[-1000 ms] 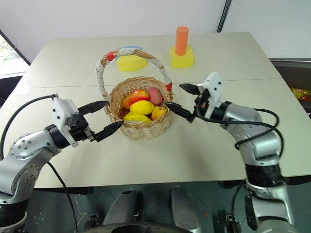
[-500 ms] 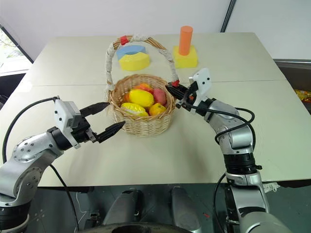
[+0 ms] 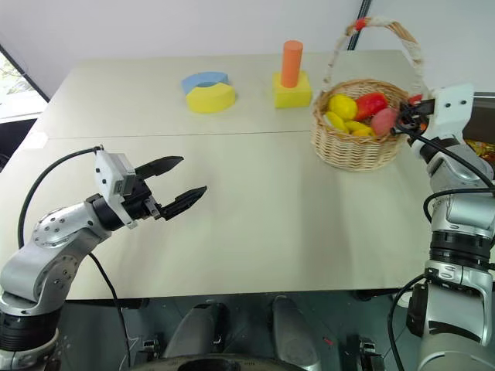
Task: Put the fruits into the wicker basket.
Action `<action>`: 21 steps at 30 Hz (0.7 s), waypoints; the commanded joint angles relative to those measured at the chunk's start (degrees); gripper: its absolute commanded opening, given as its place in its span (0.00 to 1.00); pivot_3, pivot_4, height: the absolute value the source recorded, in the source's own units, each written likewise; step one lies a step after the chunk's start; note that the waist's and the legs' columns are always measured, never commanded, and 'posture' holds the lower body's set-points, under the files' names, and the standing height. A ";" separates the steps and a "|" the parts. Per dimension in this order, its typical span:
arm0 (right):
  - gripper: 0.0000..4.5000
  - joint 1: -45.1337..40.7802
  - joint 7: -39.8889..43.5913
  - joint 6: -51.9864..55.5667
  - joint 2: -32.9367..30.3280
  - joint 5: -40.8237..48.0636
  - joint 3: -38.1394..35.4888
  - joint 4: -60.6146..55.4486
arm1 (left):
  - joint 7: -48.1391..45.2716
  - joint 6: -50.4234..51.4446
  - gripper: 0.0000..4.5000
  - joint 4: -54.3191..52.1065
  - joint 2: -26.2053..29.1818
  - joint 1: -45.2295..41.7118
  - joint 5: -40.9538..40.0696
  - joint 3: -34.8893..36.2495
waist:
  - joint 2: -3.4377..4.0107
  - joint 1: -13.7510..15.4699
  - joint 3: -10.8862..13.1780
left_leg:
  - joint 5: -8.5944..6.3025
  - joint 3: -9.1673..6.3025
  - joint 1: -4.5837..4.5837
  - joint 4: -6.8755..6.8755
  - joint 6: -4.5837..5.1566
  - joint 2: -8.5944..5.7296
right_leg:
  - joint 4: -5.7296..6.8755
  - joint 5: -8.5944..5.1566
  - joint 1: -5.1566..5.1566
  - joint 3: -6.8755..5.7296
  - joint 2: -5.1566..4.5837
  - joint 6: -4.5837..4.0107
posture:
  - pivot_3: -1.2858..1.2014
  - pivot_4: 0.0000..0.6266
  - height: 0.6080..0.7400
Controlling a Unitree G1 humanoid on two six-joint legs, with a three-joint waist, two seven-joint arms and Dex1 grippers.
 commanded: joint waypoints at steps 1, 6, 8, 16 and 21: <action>0.01 -3.29 -2.02 -4.38 -0.14 -0.85 -1.12 3.37 | 0.32 -1.97 1.00 0.99 -1.18 -1.11 0.95 -0.69 | 0.04 -0.46 -0.02 | 0.00 0.04 0.03 0.00 0.01 0.00 | 0.05 0.00 0.00 0.03 -0.01 0.00 | 0.52 0.24 1.00; 0.31 -1.52 -0.81 -4.16 -0.28 0.62 -1.63 2.28 | 1.01 -2.05 1.00 1.91 -1.51 -0.95 1.93 -0.84 | 0.04 -0.62 -0.02 | 0.03 0.02 0.03 0.00 0.05 -0.01 | 0.08 0.00 0.01 0.08 -0.01 0.00 | 0.52 0.24 1.00; 0.54 0.70 -1.63 -4.52 -0.82 0.49 -2.97 0.30 | 1.53 -2.18 1.00 2.54 -1.68 -0.31 2.24 -0.07 | 0.04 -0.58 -0.02 | 0.03 0.00 0.02 0.01 0.05 -0.01 | 0.08 0.00 0.01 0.09 -0.02 0.00 | 0.52 0.24 1.00; 0.63 13.60 7.21 -4.37 -2.34 8.03 -9.68 -9.90 | 3.81 -7.09 1.00 8.75 -1.09 5.75 5.88 7.31 | 0.05 -0.53 -0.02 | 0.02 -0.02 0.02 0.01 0.06 -0.02 | 0.06 0.00 0.02 0.09 -0.04 0.01 | 0.52 0.24 1.00; 0.63 21.89 19.85 -1.76 -3.99 12.12 -5.17 -18.98 | 4.08 -8.51 1.00 10.71 0.23 9.58 7.81 10.49 | 0.06 -0.91 -0.03 | 0.02 -0.02 0.19 -0.01 0.07 0.01 | 0.06 0.00 0.16 0.11 -0.01 0.01 | 0.52 0.24 1.00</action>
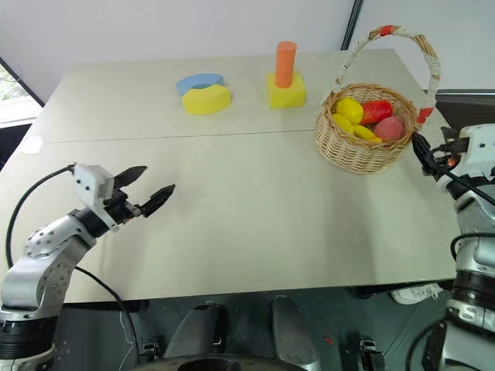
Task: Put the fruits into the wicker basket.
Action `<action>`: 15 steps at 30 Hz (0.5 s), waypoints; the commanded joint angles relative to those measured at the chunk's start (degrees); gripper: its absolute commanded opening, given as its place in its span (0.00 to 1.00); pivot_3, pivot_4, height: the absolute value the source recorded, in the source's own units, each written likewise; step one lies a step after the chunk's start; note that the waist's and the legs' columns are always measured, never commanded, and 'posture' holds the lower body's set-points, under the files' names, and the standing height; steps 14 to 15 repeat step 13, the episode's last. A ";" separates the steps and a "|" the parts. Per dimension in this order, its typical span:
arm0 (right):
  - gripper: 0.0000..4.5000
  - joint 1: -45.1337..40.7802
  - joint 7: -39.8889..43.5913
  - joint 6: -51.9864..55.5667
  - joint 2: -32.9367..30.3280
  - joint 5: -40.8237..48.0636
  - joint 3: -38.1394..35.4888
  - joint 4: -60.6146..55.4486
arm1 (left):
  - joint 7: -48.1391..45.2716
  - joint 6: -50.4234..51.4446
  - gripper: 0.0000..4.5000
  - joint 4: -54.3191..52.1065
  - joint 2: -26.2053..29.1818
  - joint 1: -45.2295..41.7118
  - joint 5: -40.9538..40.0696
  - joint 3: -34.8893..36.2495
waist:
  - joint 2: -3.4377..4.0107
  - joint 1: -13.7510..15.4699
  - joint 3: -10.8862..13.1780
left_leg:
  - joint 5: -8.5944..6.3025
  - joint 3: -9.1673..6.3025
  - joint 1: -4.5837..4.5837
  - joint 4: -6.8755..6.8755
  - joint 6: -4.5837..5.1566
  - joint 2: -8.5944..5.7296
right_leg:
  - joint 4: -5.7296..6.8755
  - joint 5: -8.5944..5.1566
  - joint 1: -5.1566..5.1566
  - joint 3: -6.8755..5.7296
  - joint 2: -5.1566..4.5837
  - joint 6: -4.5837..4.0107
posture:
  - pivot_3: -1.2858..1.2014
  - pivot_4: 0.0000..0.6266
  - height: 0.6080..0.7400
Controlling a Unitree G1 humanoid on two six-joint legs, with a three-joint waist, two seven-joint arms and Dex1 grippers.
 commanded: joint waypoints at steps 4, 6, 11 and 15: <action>0.63 3.91 11.41 4.86 -0.68 4.61 8.49 -12.83 | 0.21 -2.24 1.00 -0.24 0.93 3.77 2.10 2.81 | 0.00 0.04 0.01 | 0.00 0.02 0.36 -0.01 0.00 0.00 | -0.01 0.00 0.33 0.03 -0.02 0.00 | 0.52 0.24 1.00; 0.63 3.67 12.66 5.35 -0.22 3.94 11.67 -14.03 | 0.54 -2.15 1.00 -0.56 0.68 4.68 2.48 2.81 | -0.01 0.17 0.01 | 0.00 0.01 0.55 -0.07 0.00 0.00 | -0.07 -0.01 0.54 0.03 -0.03 0.00 | 0.52 0.24 1.00; 0.63 -0.34 14.73 4.46 2.75 2.39 17.86 -12.14 | 1.87 -1.82 1.00 -2.80 -0.20 7.85 2.40 3.57 | -0.02 0.20 0.01 | -0.01 -0.03 0.54 -0.08 0.01 0.00 | -0.14 -0.01 0.56 0.01 -0.05 0.00 | 0.52 0.24 1.00; 0.63 -1.34 15.51 3.83 3.03 1.86 18.68 -10.51 | 1.69 -1.48 1.00 -3.58 -0.53 8.87 1.31 4.02 | -0.02 0.25 0.01 | -0.01 -0.07 0.51 -0.08 0.00 0.00 | -0.16 -0.01 0.55 -0.02 -0.06 0.00 | 0.52 0.24 1.00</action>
